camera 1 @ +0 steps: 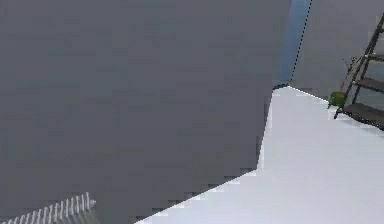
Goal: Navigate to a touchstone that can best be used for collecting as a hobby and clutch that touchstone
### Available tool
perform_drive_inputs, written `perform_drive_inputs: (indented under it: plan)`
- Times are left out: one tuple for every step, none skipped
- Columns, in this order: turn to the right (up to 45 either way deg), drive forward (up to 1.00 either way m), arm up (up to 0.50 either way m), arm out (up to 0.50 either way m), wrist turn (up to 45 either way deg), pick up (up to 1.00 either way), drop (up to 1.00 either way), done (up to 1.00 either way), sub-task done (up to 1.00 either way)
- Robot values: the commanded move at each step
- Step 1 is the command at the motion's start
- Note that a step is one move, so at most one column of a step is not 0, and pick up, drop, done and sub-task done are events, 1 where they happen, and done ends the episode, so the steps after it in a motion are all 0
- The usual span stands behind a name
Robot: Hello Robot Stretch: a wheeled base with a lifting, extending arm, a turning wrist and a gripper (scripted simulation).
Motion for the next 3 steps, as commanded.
perform_drive_inputs:
  plan:
    - [0.0,0.45,0.00,0.00,0.0,0.00,0.00,0.00,0.00]
    - [45.0,0.00,0.00,0.00,0.0,0.00,0.00,0.00,0.00]
    - [30.0,0.00,0.00,0.00,0.0,0.00,0.00,0.00,0.00]
